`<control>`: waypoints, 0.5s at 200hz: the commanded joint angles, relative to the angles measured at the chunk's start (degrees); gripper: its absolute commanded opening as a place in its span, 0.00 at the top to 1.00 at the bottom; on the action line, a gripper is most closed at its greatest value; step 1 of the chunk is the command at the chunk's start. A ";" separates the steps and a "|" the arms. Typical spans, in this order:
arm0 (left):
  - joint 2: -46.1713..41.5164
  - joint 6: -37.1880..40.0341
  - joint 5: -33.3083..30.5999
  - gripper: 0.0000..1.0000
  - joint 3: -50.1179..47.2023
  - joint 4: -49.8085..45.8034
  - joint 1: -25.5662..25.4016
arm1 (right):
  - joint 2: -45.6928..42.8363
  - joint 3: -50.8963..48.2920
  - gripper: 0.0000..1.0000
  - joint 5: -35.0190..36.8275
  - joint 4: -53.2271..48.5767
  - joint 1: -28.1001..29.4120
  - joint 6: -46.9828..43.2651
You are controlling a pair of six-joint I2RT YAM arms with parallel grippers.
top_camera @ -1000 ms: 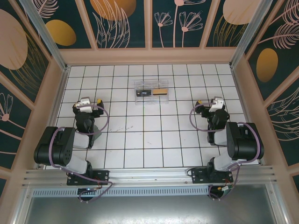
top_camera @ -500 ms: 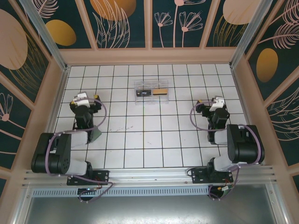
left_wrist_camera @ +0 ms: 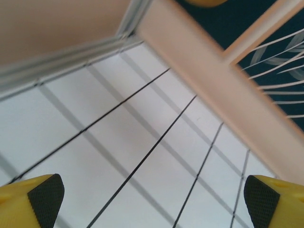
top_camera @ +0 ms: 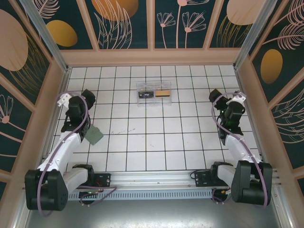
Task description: Take the credit cards out of the card holder
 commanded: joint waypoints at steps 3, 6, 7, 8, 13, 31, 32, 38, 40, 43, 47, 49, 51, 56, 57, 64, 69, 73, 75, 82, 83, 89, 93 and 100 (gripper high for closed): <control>-5.07 -11.11 -3.35 0.01 -3.83 -18.96 0.22 | -1.13 3.17 0.01 -6.58 -11.30 0.28 6.88; -5.89 -11.17 -3.45 0.01 -4.56 -19.32 0.23 | -1.30 3.26 0.01 -7.04 -11.53 0.51 7.02; -6.17 -11.14 -3.42 0.01 -4.80 -19.37 0.26 | -1.32 3.32 0.01 -7.15 -11.67 0.56 7.09; -6.39 -11.16 -3.41 0.01 -5.18 -19.39 0.24 | -1.37 3.30 0.01 -7.21 -11.69 0.62 7.13; -7.79 -11.34 -3.11 0.01 -6.72 -19.35 0.22 | -1.63 3.29 0.01 -7.55 -11.95 1.11 7.23; -11.02 -11.95 -2.06 0.01 -11.71 -16.45 0.26 | -2.93 3.20 0.01 -6.99 -12.23 3.85 6.97; -11.06 -11.92 -2.07 0.01 -11.93 -16.31 0.19 | -2.97 3.20 0.01 -6.91 -12.24 4.11 6.94; -10.89 -12.66 -2.49 0.01 -12.82 -15.84 0.21 | -3.45 3.32 0.01 -6.32 -12.39 5.30 6.69; -10.74 -12.96 -2.62 0.01 -13.01 -15.73 0.24 | -3.62 3.41 0.01 -6.20 -12.48 5.79 6.58; -10.35 -13.24 -2.66 0.01 -13.23 -15.53 0.22 | -3.69 3.46 0.01 -5.77 -12.71 6.36 6.39; -9.54 -13.50 -2.56 0.01 -13.38 -15.32 0.22 | -3.89 3.74 0.01 -5.26 -13.04 7.25 6.06; -9.04 -13.63 -2.53 0.01 -13.39 -15.25 0.26 | -4.02 3.88 0.01 -4.96 -13.22 7.69 5.92; -8.52 -13.86 -2.39 0.01 -13.39 -15.28 0.23 | -4.09 4.07 0.01 -4.63 -13.44 8.06 5.71; -7.01 -14.45 -1.96 0.01 -13.33 -15.20 0.22 | -4.29 4.56 0.01 -3.82 -14.18 9.17 5.29; -6.60 -14.48 -1.89 0.01 -13.32 -15.16 0.22 | -4.31 4.67 0.01 -3.61 -14.31 9.41 5.22; -4.22 -14.79 -1.28 0.01 -13.02 -14.94 0.25 | -4.62 5.36 0.01 -2.25 -15.37 10.85 4.63; -2.35 -14.83 -0.79 0.01 -12.83 -14.86 0.25 | -4.82 5.85 0.01 -1.36 -16.13 11.72 4.14; -0.94 -14.79 -0.53 0.01 -12.57 -14.72 0.26 | -4.99 6.17 0.01 -0.70 -16.63 12.30 3.82; -0.26 -14.79 -0.40 0.01 -12.48 -14.69 0.25 | -5.06 6.34 0.01 -0.48 -16.86 12.58 3.74; 1.77 -14.77 0.02 0.01 -12.18 -14.33 0.25 | -5.46 6.74 0.01 0.22 -17.59 13.29 3.48; 2.02 -14.73 0.07 0.01 -12.17 -14.24 0.23 | -5.46 6.77 0.01 0.30 -17.69 13.40 3.48; 3.72 -14.15 0.94 0.01 -12.02 -13.34 0.26 | -5.91 6.93 0.01 0.70 -18.15 13.79 3.47; 4.54 -13.61 1.65 0.01 -12.06 -12.50 0.22 | -6.13 6.98 0.01 0.81 -18.34 14.01 3.55; 5.80 -12.32 3.26 0.01 -12.05 -11.00 0.22 | -6.63 6.98 0.01 0.82 -18.65 14.20 3.85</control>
